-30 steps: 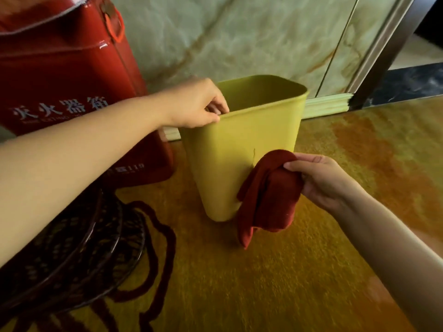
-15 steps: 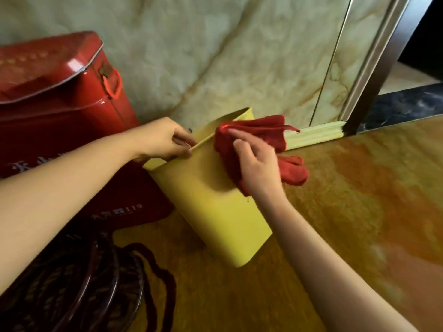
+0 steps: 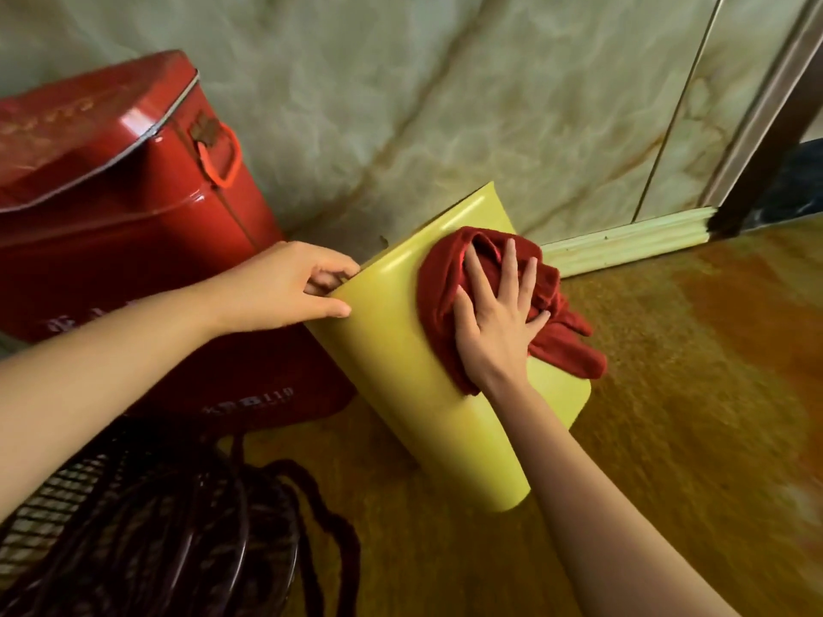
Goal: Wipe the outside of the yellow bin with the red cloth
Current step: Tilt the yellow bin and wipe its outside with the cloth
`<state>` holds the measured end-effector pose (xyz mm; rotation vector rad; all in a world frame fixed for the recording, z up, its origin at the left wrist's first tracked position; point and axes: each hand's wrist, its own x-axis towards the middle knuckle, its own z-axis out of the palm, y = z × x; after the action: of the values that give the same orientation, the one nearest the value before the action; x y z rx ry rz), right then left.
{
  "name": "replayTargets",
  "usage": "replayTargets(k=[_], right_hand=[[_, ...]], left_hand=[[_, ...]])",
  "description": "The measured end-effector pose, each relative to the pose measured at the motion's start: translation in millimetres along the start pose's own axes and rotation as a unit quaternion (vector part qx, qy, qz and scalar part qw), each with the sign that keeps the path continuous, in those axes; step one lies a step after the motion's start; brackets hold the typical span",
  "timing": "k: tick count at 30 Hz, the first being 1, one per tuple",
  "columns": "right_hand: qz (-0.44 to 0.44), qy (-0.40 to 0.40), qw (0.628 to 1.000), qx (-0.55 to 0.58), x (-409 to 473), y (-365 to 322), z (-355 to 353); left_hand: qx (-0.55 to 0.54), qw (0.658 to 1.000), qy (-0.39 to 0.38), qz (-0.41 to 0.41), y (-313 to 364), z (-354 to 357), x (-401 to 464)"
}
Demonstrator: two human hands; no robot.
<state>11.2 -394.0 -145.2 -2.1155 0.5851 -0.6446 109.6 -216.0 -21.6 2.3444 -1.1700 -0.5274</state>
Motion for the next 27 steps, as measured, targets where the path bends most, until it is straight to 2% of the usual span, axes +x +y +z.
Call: replayTargets(k=[3,7,10,12,15,16,18,21,23,25,27], right_hand=[[0.042,0.004,0.998,0.052,-3.3,-17.7,7.3],[-0.024,0.024,0.999,-0.021,-12.8,-28.4,19.6],[-0.025,0.031,0.998,-0.054,-19.4,-1.4,19.3],[0.055,0.024,0.997,-0.051,-27.3,30.9,10.2],[0.232,0.034,0.972,-0.006,-47.1,74.4,-6.8],[0.253,0.040,0.967,0.011,-55.6,78.2,-9.4],[0.210,0.030,0.977,0.012,-67.7,61.3,-2.2],[0.022,0.028,0.999,-0.001,-59.2,16.8,5.7],[-0.057,0.029,0.998,0.010,-25.8,-2.3,-2.3],[-0.069,-0.017,0.997,0.042,14.6,-1.6,-16.2],[-0.003,-0.087,0.992,0.089,45.2,17.1,-30.7]], left_hand=[[-0.013,1.000,-0.008,0.008,1.6,0.3,3.2],[-0.032,0.999,-0.021,0.012,1.2,1.3,5.7],[-0.054,0.998,-0.031,0.006,-2.0,2.8,4.2],[-0.062,0.997,-0.035,0.001,-3.2,4.3,3.5],[-0.051,0.998,-0.039,-0.004,0.1,4.5,4.4],[-0.036,0.999,-0.034,-0.002,3.0,4.4,5.5],[-0.006,1.000,-0.026,-0.002,8.8,-0.1,7.1],[-0.012,0.998,-0.058,0.007,26.6,2.3,11.8],[-0.029,0.997,-0.068,0.010,37.6,7.3,16.4],[-0.050,0.997,-0.060,0.010,44.8,11.2,23.1],[-0.060,0.997,-0.037,0.008,48.4,13.3,31.2]])
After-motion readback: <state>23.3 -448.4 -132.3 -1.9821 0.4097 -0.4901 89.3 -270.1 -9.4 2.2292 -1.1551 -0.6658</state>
